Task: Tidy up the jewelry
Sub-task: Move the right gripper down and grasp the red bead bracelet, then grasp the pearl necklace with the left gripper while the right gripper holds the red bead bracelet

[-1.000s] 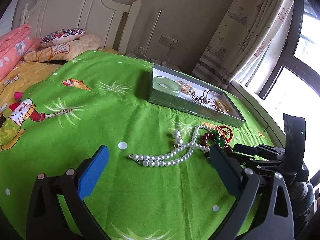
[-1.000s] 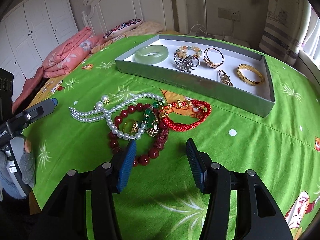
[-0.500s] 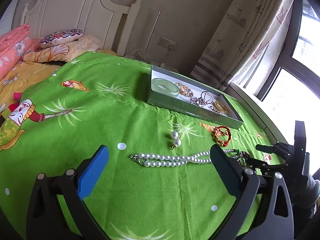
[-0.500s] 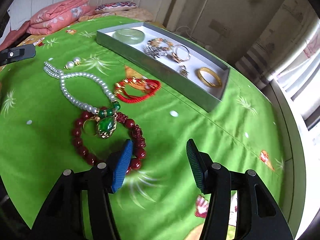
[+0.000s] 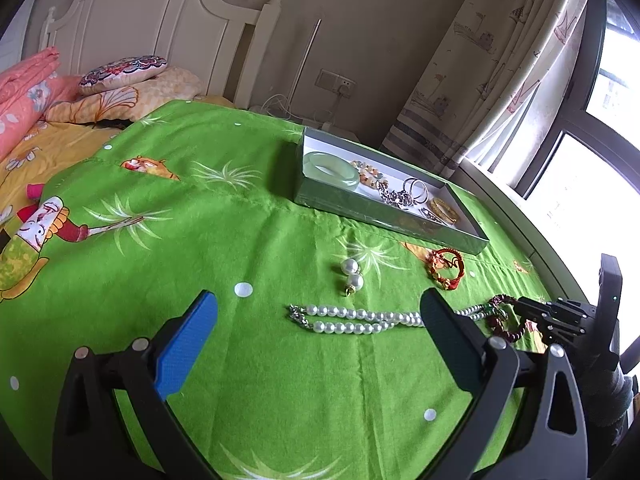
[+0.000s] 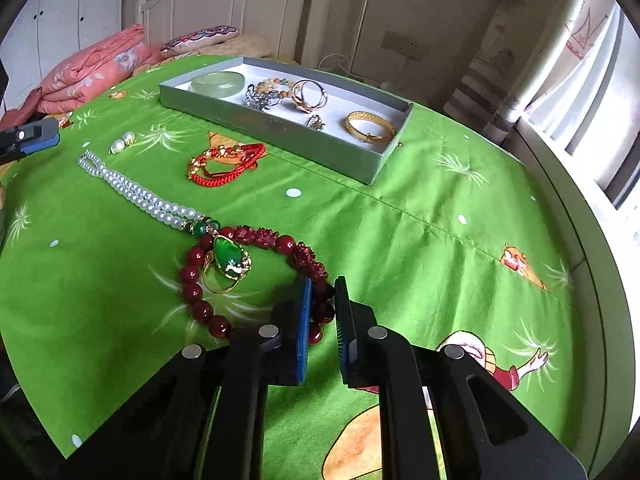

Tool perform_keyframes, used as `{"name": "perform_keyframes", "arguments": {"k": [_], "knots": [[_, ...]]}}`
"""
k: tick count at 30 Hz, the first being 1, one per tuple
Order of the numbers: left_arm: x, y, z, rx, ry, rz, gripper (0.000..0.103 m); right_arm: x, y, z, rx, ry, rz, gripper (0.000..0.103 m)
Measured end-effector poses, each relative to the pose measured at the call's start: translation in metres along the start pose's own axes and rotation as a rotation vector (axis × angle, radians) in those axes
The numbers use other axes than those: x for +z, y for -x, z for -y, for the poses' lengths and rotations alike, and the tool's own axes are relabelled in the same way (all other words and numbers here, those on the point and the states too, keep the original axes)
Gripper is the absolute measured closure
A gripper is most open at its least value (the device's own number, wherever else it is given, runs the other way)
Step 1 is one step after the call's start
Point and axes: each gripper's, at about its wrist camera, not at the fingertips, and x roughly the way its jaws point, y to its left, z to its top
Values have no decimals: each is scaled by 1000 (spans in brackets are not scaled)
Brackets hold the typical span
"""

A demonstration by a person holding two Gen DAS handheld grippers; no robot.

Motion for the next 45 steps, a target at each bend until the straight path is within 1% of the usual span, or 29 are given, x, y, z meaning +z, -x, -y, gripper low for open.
{"name": "perform_keyframes", "arguments": {"k": [3,6,8,10,13,16,18,19,20,22,23,25,26,27,28,29,30,31,33,34,35,38,40,41,43,44,45], "knots": [[0,-2,1,2,-8,-9,3,-3,10,13,-10,-76,54,91],[-1,-1,3,-13,-20,-16,3,-5,18,25,-19,-140,96,91],[-1,-5,5,-27,-39,-51,3,-6,22,29,-29,-161,113,91],[-3,-9,14,-22,-83,-74,4,-7,23,30,-28,-163,118,91],[-5,-13,33,7,-192,-91,4,-6,24,28,-30,-151,117,91],[-7,-28,48,19,-285,-149,4,-6,24,26,-25,-150,117,91],[-6,-41,50,31,-298,-200,4,-7,25,27,-19,-156,120,91],[-5,-45,49,32,-295,-213,5,-7,25,27,-16,-157,120,91],[-5,-48,49,26,-296,-225,7,-7,25,27,-16,-157,120,91],[-7,-56,51,-1,-314,-271,18,-7,25,27,-15,-157,120,91],[-10,-57,54,7,-345,-277,24,-7,25,28,-14,-158,119,91],[-15,-58,65,-2,-418,-290,28,-7,25,28,-13,-159,118,91],[-18,-59,72,8,-466,-293,33,-8,25,28,-13,-160,117,91],[-21,-60,79,17,-508,-291,43,-8,25,28,-12,-161,117,91],[-22,-59,83,-13,-530,-291,52,-8,25,27,-11,-162,118,91],[-23,-58,86,-26,-551,-291,73,-8,25,27,-11,-161,118,91],[-23,-58,88,-25,-567,-294,81,-8,26,27,-11,-161,118,91],[-23,-58,89,-24,-574,-295,88,-8,25,27,-11,-162,118,91],[-23,-53,89,-11,-570,-264,94,-8,26,27,-7,-165,117,91],[-22,-50,89,-10,-556,-247,96,-8,26,28,-5,-167,119,91],[-19,-45,88,-9,-535,-225,103,-9,27,28,-3,-170,121,91],[-3,-24,83,-21,-466,-130,103,-10,30,31,-8,-191,136,91],[10,-9,85,-18,-453,-80,103,-11,33,34,-12,-206,152,91],[16,-3,87,-25,-454,-67,103,-12,34,36,-13,-211,159,91],[25,2,90,-33,-457,-68,103,-12,35,37,-13,-215,160,91],[28,1,89,-39,-446,-82,103,-11,34,37,-13,-215,159,91],[29,-3,87,-51,-431,-108,101,-11,34,38,-13,-215,159,91]]}}
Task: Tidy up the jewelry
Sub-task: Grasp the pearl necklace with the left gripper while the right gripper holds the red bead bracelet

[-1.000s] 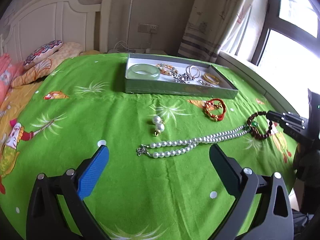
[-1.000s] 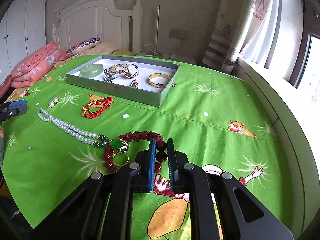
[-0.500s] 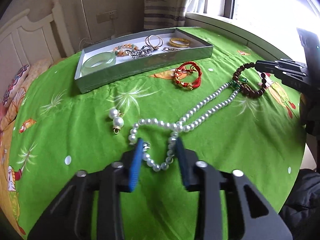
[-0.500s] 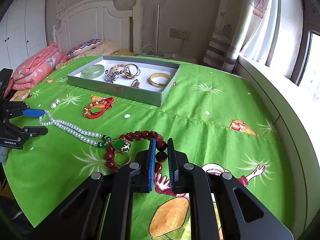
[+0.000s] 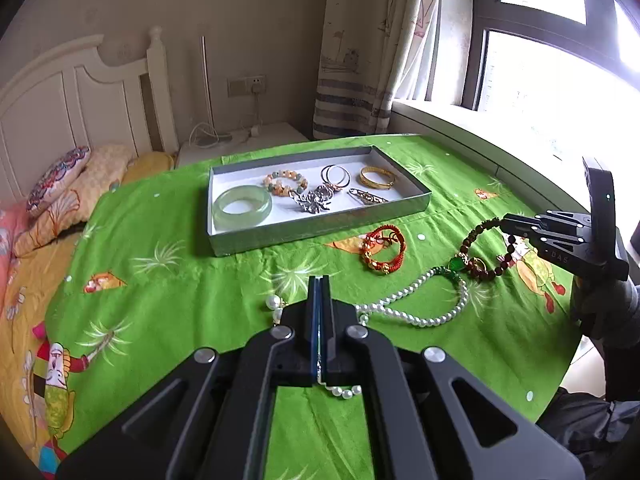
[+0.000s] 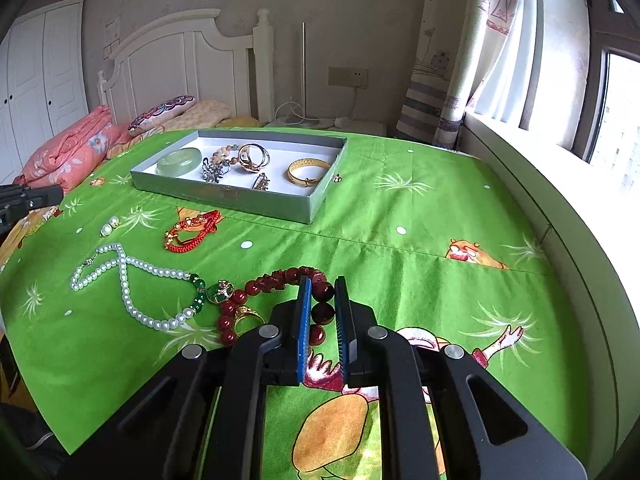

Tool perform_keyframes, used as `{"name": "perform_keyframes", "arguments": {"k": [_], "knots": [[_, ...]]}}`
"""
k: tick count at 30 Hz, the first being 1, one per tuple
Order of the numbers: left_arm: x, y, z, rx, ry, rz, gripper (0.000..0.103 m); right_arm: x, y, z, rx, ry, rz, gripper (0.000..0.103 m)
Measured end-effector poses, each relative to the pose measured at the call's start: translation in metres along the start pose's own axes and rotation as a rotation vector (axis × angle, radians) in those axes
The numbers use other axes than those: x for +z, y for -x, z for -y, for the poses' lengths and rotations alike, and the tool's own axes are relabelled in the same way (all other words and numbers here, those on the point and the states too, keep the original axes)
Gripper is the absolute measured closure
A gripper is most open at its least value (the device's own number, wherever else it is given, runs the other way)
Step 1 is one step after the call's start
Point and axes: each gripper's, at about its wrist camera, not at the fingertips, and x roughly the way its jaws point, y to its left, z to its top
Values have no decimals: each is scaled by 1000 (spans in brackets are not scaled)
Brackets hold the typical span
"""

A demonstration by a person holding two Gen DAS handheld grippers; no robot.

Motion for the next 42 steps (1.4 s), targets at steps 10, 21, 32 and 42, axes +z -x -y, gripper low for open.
{"name": "perform_keyframes", "arguments": {"k": [10,21,32,42], "knots": [[-43,-59,1,-16,7,-182,62,0,-1,3,21,-22,-4,91],[-14,-17,24,254,-173,-14,100,-2,6,8,2,-35,34,91],[47,42,40,250,-225,153,101,16,41,-6,4,1,161,91],[84,77,71,255,-305,283,101,5,5,3,55,26,-61,81]]}}
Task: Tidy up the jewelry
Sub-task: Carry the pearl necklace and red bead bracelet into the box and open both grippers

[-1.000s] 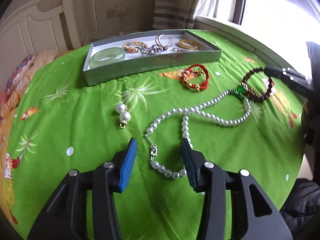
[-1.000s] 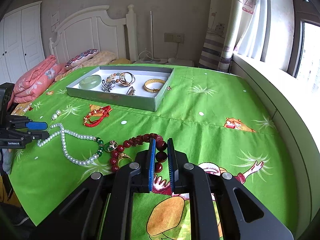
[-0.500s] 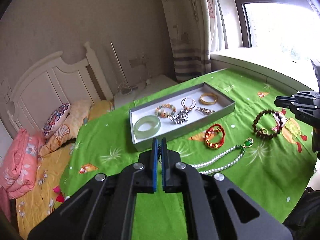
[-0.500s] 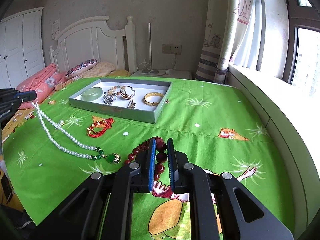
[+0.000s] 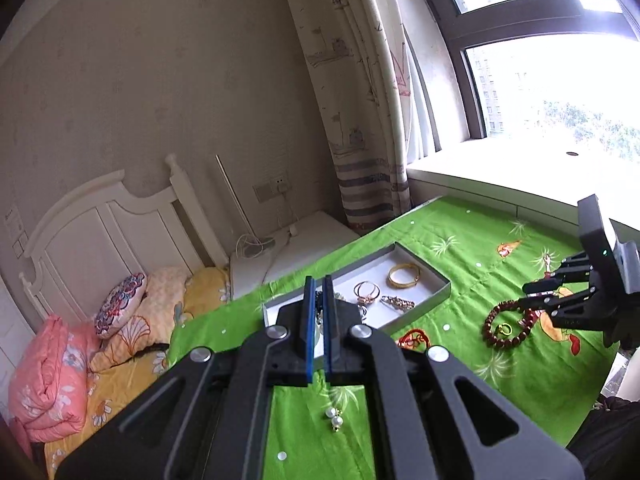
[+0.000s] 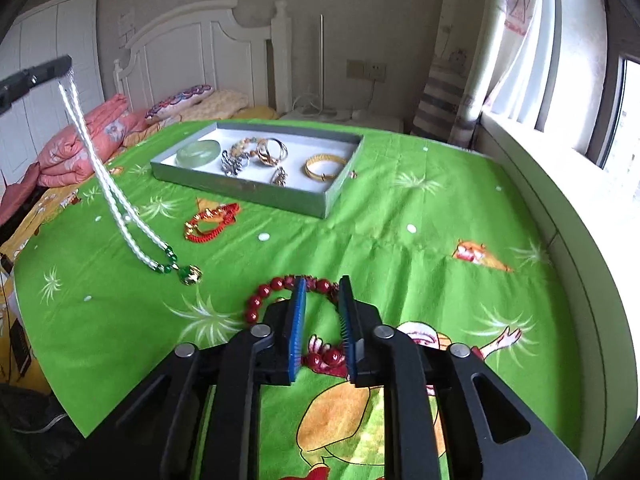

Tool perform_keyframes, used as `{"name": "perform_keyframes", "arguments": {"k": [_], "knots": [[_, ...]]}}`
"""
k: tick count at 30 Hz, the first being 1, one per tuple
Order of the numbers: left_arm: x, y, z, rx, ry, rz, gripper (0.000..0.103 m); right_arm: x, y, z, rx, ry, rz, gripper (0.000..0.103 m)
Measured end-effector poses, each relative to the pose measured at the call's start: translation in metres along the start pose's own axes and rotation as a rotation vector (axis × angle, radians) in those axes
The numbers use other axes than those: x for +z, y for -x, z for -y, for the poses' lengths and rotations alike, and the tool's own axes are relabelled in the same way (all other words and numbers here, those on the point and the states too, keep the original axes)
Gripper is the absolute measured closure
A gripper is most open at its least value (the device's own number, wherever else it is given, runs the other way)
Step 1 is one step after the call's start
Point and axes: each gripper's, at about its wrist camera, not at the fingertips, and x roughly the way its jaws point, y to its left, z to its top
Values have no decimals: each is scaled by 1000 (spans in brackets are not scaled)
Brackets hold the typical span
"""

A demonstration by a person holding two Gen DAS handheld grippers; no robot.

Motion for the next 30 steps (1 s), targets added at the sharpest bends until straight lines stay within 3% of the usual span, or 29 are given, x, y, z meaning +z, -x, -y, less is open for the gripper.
{"name": "perform_keyframes", "arguments": {"k": [9,10,13,16,21,30], "knots": [[41,19,11,36,-73,84,100,-7,-47,3,-53,47,-168,82],[42,21,11,40,-74,91,101,-8,-45,3,-41,51,-154,91],[46,23,9,46,-69,98,100,-10,-35,-1,-48,86,-114,91],[47,22,6,54,-67,97,100,-4,-9,-11,-63,132,15,91],[50,22,2,62,-61,104,101,20,24,-35,-69,218,127,91],[70,10,0,72,-69,116,100,67,37,-55,-60,265,221,91]]}}
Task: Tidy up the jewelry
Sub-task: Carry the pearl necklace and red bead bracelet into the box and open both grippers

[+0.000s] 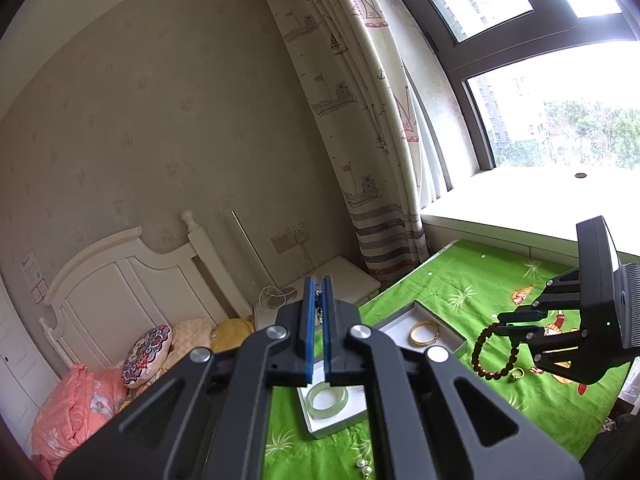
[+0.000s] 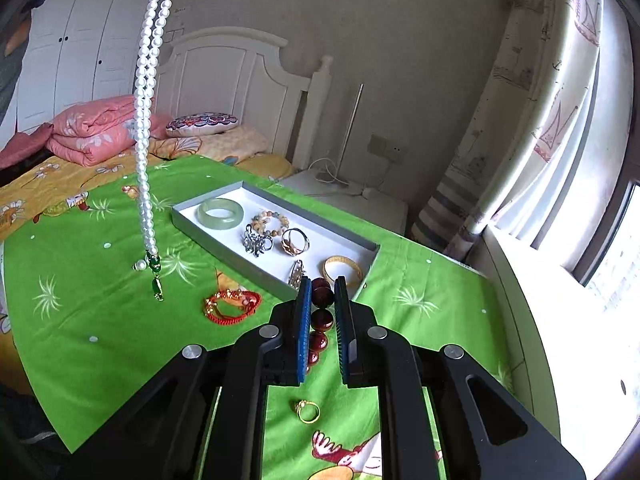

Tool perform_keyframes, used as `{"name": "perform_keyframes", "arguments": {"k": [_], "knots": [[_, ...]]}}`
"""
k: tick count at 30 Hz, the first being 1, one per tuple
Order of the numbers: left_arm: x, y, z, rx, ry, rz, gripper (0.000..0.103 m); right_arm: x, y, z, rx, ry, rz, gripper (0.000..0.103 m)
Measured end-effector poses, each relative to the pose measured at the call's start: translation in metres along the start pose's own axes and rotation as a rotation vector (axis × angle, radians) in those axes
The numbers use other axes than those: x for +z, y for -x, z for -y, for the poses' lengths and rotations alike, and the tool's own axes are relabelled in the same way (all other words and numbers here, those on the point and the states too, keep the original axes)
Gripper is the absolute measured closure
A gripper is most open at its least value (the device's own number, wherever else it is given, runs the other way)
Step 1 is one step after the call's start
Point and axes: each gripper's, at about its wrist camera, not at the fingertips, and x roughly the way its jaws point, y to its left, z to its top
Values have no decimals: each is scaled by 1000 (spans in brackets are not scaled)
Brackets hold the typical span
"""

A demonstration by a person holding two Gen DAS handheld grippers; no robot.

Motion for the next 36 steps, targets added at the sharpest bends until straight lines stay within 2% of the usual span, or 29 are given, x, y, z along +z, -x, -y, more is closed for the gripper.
{"name": "perform_keyframes", "arguments": {"k": [11,18,24,31,36], "knots": [[13,-67,-11,62,-4,-69,100,37,-52,0,17,-4,-7,91],[30,-108,-17,64,43,-86,100,62,-92,1,30,-33,-21,91],[33,-145,-10,62,55,-119,101,68,-127,3,62,-83,-64,91],[25,-174,0,54,79,-149,100,69,-153,-4,99,-109,-95,91],[7,-197,2,91,74,-190,100,66,-165,-9,113,-119,-112,91]]}}
